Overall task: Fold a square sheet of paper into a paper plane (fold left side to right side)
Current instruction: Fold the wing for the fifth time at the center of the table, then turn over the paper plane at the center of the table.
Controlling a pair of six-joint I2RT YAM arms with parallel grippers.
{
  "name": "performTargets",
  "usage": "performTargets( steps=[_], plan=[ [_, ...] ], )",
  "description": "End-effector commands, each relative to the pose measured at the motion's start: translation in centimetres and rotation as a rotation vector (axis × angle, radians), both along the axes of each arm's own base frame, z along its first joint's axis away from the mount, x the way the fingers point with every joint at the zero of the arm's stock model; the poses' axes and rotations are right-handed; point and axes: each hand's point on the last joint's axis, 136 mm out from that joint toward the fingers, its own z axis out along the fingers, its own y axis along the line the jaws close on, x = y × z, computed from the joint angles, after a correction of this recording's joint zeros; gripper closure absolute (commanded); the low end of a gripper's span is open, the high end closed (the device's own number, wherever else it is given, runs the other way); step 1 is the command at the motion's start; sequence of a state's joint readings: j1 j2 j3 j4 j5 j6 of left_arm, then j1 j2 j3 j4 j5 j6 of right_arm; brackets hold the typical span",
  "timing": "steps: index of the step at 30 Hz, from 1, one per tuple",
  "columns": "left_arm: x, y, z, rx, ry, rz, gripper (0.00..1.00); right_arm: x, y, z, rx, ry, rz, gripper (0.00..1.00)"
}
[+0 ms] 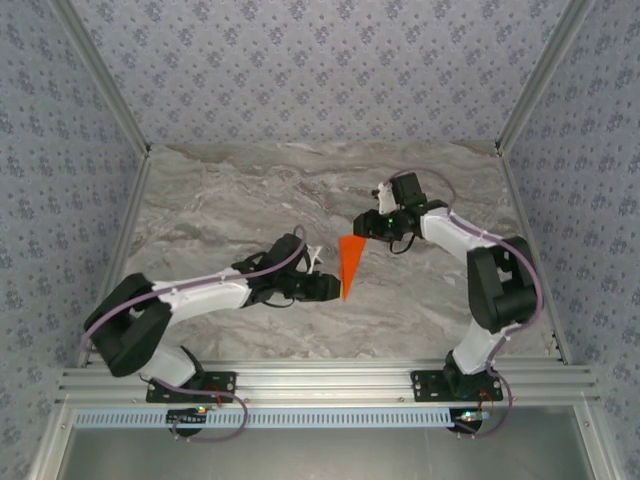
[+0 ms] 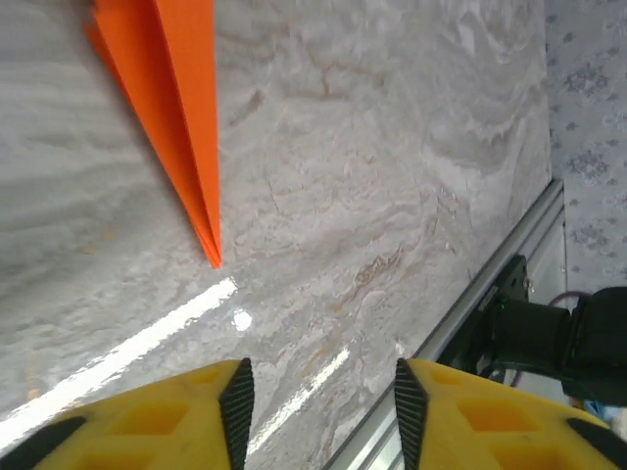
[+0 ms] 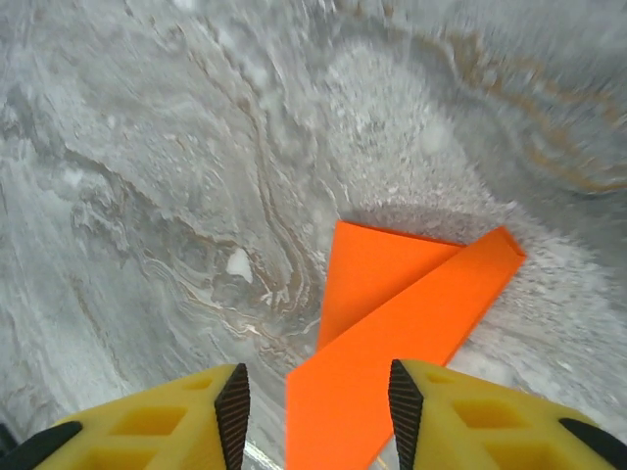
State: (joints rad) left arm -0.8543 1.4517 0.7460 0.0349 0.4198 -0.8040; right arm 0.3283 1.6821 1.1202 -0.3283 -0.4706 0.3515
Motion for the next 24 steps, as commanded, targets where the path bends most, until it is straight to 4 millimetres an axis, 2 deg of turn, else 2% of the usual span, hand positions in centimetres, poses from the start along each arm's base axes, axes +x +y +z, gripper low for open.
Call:
performTargets(
  steps=[1,5,10,13,16,22,24],
  plan=[
    [2.2,3.6,0.1,0.135,-0.12,0.12,0.44,-2.2,-1.5,0.2,-0.18,0.018,-0.045,0.51],
    [4.3,7.3,1.0,0.224,-0.206,0.279,0.36,-4.8,-0.4,-1.1,-0.321,0.042,-0.066,0.44],
    [5.1,10.4,1.6,0.287,-0.26,0.391,0.33,-6.1,0.8,-3.9,-0.503,0.081,-0.13,0.37],
    [5.0,11.2,1.9,0.306,-0.278,0.401,0.32,-5.6,1.9,-4.5,-0.572,0.074,-0.123,0.36],
    [4.7,11.8,2.0,0.318,-0.285,0.404,0.32,-5.4,2.0,-5.0,-0.621,0.063,-0.13,0.37],
    [4.3,12.6,1.6,0.326,-0.288,0.421,0.3,-5.5,1.6,-5.6,-0.646,0.07,-0.149,0.43],
    [4.3,12.7,1.6,0.33,-0.29,0.423,0.3,-5.6,1.5,-5.6,-0.649,0.073,-0.151,0.48]
  ],
)
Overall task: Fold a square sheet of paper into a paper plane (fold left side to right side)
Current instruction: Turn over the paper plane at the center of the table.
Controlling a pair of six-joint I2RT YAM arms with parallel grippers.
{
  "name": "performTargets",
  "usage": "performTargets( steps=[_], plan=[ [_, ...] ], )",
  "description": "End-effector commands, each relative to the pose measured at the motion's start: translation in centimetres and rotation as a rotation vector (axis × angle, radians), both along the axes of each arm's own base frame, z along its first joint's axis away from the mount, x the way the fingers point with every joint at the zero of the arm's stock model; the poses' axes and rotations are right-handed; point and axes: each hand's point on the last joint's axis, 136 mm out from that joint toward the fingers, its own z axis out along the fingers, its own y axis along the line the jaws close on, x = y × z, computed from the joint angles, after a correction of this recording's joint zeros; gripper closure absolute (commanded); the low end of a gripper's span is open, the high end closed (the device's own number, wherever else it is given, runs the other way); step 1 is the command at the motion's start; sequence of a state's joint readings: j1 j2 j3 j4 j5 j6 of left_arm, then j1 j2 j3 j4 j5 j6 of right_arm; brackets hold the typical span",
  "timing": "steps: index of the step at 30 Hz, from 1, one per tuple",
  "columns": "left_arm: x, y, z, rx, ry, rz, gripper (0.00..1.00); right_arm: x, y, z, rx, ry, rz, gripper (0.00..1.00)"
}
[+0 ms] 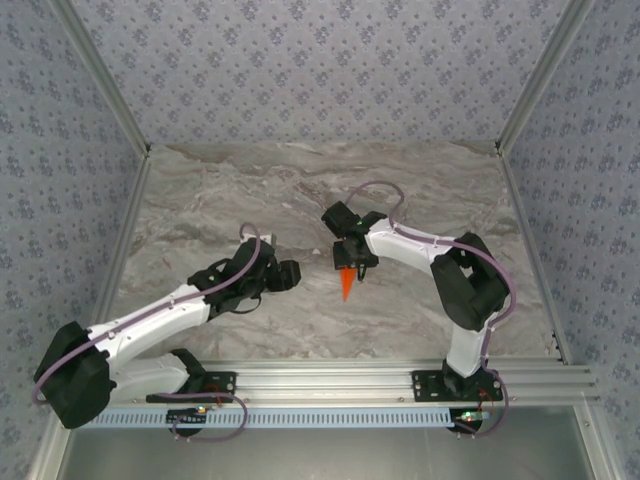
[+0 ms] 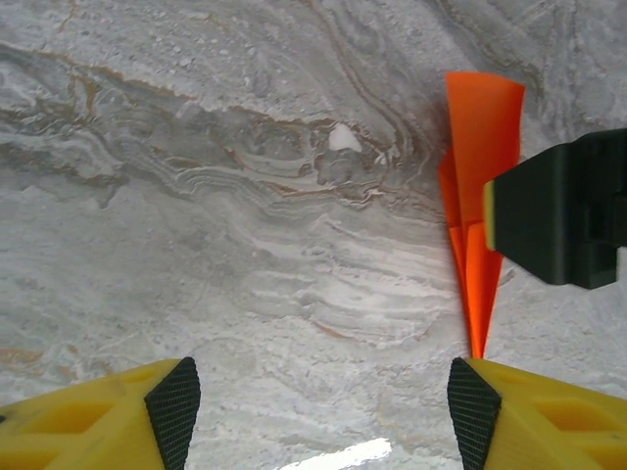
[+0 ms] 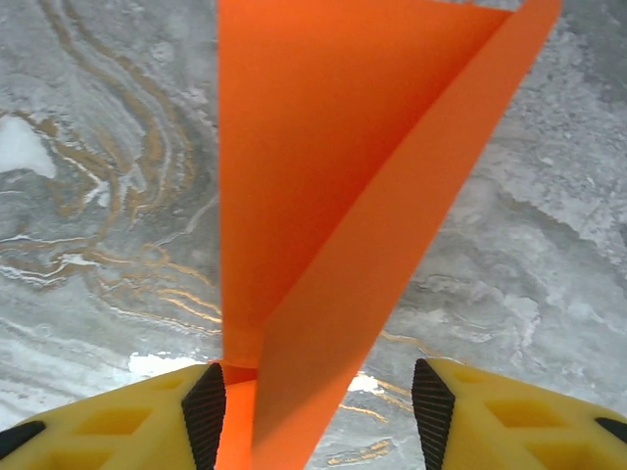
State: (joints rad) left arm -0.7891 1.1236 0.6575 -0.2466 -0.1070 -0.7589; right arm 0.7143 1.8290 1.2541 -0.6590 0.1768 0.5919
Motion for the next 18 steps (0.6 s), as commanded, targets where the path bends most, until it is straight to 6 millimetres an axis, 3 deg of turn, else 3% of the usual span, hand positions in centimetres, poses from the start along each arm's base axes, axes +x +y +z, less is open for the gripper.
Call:
performTargets(
  steps=[1,6,9,12,18],
  plan=[
    [0.0,0.9,0.0,0.034,-0.015,0.015,0.29,0.1,-0.8,0.1,-0.054,-0.009,-0.034,0.5],
    [0.0,1.0,0.0,0.037,-0.015,0.013,0.29,0.1,-1.5,0.2,-0.064,-0.005,-0.049,0.67],
    [-0.1,1.1,-0.1,0.047,-0.011,0.012,0.29,0.0,-1.6,1.5,-0.039,-0.027,-0.05,0.79],
    [0.0,1.1,0.0,0.047,-0.014,0.016,0.29,-0.2,-1.5,3.3,0.003,-0.057,-0.036,0.98],
    [0.1,1.4,0.4,0.048,-0.022,0.029,0.28,-1.4,-0.4,7.1,0.198,-0.119,0.045,1.0]
  ],
)
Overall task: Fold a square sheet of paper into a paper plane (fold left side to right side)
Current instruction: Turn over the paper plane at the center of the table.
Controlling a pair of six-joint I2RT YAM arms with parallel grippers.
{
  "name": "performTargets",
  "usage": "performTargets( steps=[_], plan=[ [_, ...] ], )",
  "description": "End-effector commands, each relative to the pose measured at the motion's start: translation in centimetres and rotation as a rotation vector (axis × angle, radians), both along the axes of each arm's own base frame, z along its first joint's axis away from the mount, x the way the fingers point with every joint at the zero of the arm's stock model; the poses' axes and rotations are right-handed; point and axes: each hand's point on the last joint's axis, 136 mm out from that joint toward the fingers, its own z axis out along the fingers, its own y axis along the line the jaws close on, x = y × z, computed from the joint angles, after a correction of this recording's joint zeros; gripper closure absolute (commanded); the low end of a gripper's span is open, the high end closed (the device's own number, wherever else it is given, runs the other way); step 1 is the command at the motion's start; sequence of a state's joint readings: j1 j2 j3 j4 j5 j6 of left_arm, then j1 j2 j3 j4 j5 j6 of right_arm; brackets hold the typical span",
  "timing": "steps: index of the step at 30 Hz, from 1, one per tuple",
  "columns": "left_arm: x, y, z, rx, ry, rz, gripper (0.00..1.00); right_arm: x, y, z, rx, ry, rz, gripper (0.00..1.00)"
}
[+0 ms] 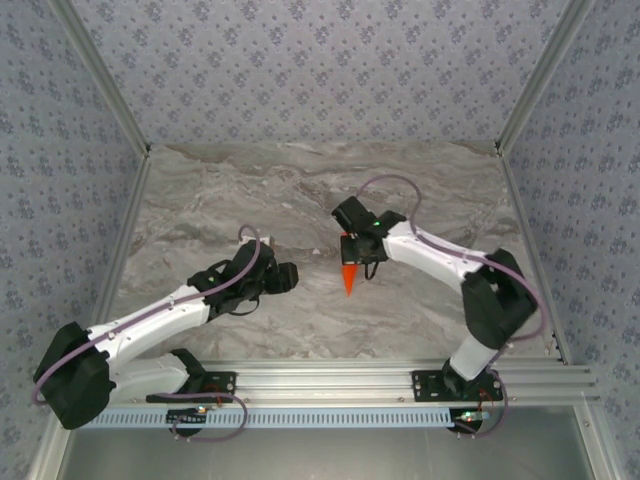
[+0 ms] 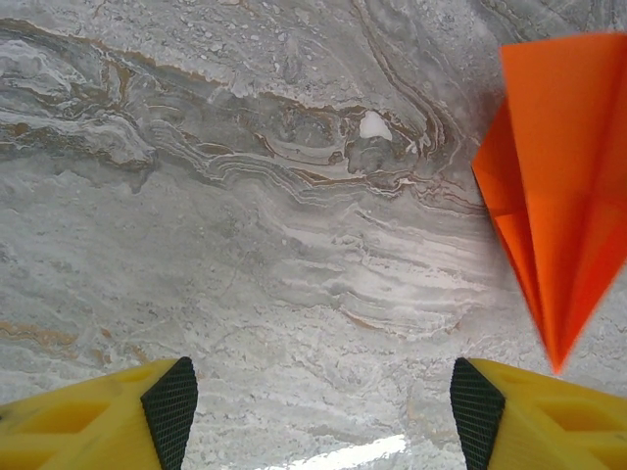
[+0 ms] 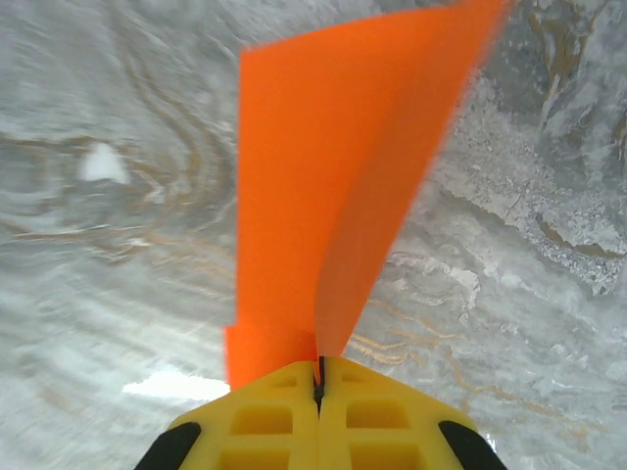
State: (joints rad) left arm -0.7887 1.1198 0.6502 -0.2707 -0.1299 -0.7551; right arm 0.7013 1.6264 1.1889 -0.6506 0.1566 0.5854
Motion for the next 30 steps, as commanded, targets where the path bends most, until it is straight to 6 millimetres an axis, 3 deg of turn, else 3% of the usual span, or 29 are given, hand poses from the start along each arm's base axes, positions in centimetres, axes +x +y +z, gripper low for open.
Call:
performTargets(
  steps=[1,3,5,8,10,13,16,19,23,27,30],
  plan=[
    [0.3,0.8,1.1,0.018,-0.033,0.02,0.28,-0.9,1.0,2.5,0.153,-0.036,0.077,1.0],
    [0.4,1.0,1.2,0.024,-0.04,0.03,0.28,-1.2,2.0,3.7,0.281,-0.066,0.136,1.0],
    [0.4,1.3,1.4,0.028,-0.048,0.04,0.28,-1.6,2.5,3.5,0.41,-0.064,0.154,1.0],
    [0.5,1.5,1.6,0.028,-0.054,0.049,0.27,-1.8,1.7,0.4,0.548,-0.002,0.09,1.0],
    [0.5,1.5,1.6,0.031,-0.053,0.05,0.27,-1.8,0.3,-1.9,0.551,0.026,0.042,1.0],
    [0.5,1.5,1.8,0.028,-0.053,0.049,0.27,-1.8,-2.4,-4.0,0.484,0.062,-0.009,0.75],
    [0.6,1.4,2.3,0.028,-0.062,0.043,0.25,-2.0,-5.0,-3.7,0.321,0.061,-0.012,0.6],
    [0.8,1.3,2.9,0.028,-0.078,0.037,0.2,-2.5,-6.6,-1.9,0.209,0.05,0.005,0.56],
    [1.2,1.4,3.8,0.013,-0.107,0.049,0.12,-4.1,-5.8,-0.4,0.215,0.072,0.113,0.49],
    [1.5,1.7,4.8,-0.022,-0.143,0.072,0.05,-6.3,-5.9,-1.7,0.237,0.167,0.188,0.39],
    [1.7,2.0,5.0,-0.029,-0.15,0.084,0.04,-6.8,-5.5,-2.3,0.34,0.211,0.205,0.39]
  ],
)
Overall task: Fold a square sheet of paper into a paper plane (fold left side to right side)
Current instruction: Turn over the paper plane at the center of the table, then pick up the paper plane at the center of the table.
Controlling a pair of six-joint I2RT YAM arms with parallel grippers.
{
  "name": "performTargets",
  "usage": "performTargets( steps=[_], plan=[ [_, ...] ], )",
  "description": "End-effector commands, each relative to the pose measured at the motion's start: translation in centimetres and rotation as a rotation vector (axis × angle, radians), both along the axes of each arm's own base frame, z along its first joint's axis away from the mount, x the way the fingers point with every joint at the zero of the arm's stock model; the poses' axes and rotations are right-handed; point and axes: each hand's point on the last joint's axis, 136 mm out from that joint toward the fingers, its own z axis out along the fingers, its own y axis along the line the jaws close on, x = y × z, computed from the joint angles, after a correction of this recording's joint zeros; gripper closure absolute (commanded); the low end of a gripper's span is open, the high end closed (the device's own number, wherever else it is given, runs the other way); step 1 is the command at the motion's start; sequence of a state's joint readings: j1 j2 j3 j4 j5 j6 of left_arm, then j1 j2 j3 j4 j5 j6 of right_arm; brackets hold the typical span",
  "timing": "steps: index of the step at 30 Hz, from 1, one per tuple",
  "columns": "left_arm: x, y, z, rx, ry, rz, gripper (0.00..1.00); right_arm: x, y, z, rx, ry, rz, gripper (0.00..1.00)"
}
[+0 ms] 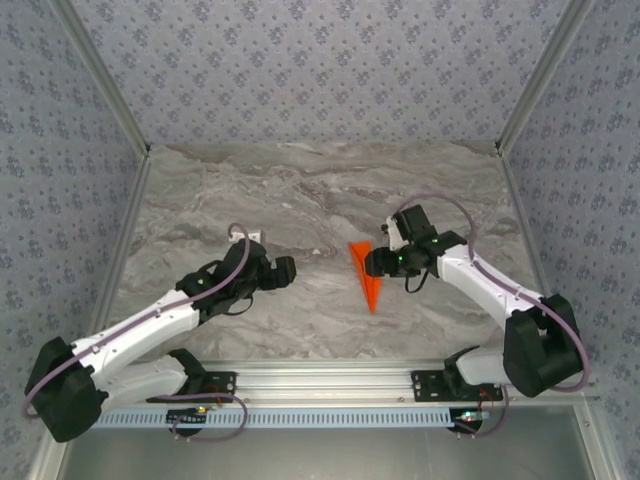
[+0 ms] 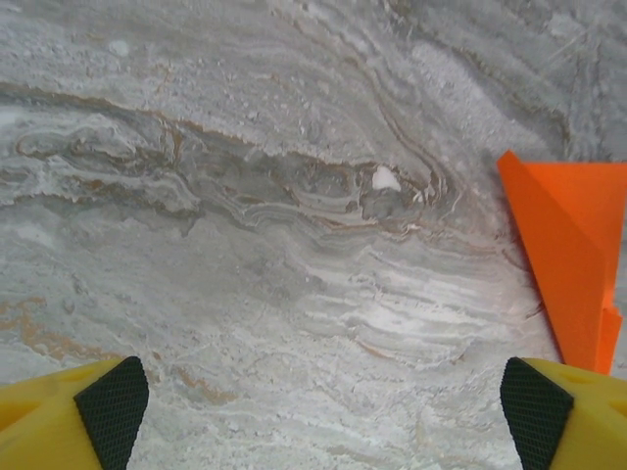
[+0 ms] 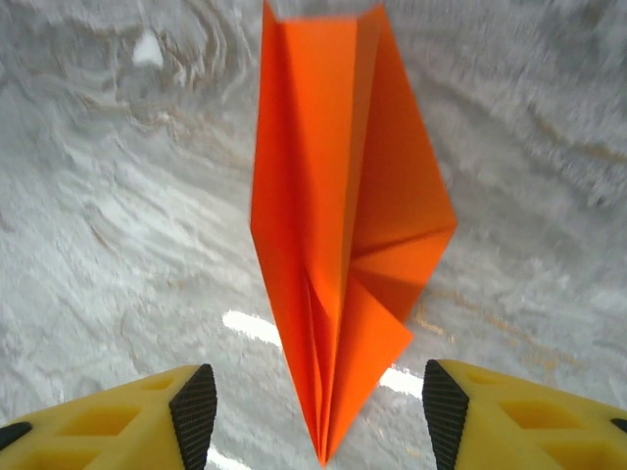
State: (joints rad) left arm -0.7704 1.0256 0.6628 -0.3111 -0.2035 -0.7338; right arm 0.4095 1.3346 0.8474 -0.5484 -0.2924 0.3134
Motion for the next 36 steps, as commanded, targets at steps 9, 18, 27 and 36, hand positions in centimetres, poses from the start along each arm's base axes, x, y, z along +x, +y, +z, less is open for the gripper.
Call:
performTargets(
  steps=[9,18,27,36],
  plan=[
    [0.7,0.5,1.8,-0.033,-0.041,0.041,0.03,-2.5,0.8,-3.8,0.091,0.177,0.104,0.38],
    [0.8,0.5,1.8,-0.023,-0.035,0.042,0.03,-2.2,0.4,-5.2,0.076,0.21,0.059,0.35],
    [0.8,0.4,1.5,-0.02,-0.025,0.04,0.02,-1.7,1.5,-5.7,0.132,0.236,0.065,0.53],
    [0.8,0.5,1.4,-0.017,-0.021,0.042,0.02,-1.3,2.0,-5.2,0.116,0.21,0.084,0.71]
  ],
)
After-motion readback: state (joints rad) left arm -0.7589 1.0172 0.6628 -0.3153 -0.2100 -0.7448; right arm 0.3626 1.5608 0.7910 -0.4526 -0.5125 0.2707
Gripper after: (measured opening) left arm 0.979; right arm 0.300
